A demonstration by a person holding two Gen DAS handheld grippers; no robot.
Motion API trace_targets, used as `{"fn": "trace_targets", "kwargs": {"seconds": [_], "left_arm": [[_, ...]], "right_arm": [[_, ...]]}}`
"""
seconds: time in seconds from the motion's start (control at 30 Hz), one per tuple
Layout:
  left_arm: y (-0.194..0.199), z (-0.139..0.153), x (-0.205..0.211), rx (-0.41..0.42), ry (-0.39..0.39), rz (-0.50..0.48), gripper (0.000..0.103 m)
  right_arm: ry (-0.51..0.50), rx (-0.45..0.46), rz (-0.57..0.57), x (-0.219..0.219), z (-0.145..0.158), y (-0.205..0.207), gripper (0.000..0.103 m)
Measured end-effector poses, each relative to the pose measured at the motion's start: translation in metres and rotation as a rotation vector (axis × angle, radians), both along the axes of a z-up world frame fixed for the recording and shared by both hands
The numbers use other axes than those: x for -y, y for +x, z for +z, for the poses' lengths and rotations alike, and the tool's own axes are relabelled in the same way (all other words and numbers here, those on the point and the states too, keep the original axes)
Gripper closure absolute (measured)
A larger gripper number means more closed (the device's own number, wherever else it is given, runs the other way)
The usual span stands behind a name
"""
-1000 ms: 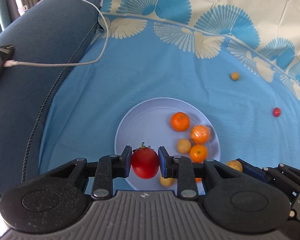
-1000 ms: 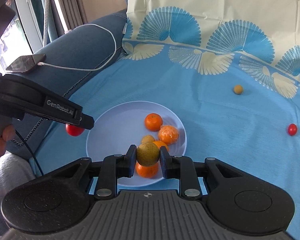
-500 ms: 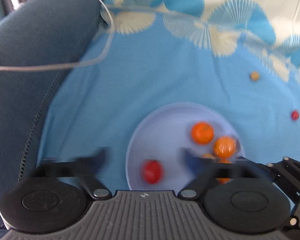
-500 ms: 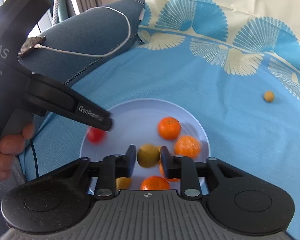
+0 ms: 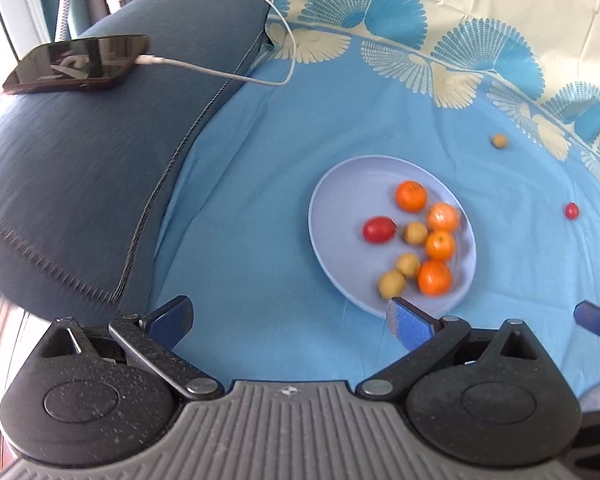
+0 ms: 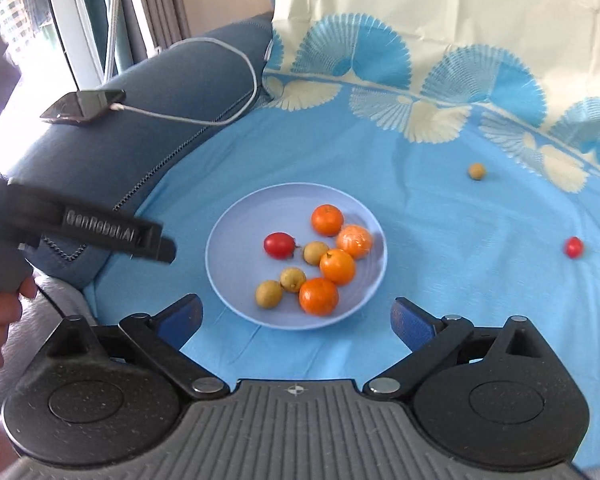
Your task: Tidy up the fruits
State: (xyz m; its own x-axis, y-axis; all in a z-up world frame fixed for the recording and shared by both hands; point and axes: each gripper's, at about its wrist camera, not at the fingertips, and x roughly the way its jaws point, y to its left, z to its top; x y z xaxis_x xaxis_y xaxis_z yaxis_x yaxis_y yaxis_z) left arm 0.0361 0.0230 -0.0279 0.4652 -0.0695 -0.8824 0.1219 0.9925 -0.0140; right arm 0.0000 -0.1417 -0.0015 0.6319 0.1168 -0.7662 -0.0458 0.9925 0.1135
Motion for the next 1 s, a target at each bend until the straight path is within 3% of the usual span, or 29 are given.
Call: {"fn": "trace_targets", "kwargs": {"seconds": [0.53, 1.0], "left_arm": [[-0.094, 0.054, -0.001, 0.146, -0.020, -0.032, 0.000], [-0.121, 0.073, 0.002, 0.217, -0.019, -0.055, 0.000]], "right_arm": [[-0.087, 0.161, -0.041, -0.019, 0.054, -0.099, 0.001], [-0.095, 0.239, -0.054, -0.020, 0.072, -0.133, 0.001]]}}
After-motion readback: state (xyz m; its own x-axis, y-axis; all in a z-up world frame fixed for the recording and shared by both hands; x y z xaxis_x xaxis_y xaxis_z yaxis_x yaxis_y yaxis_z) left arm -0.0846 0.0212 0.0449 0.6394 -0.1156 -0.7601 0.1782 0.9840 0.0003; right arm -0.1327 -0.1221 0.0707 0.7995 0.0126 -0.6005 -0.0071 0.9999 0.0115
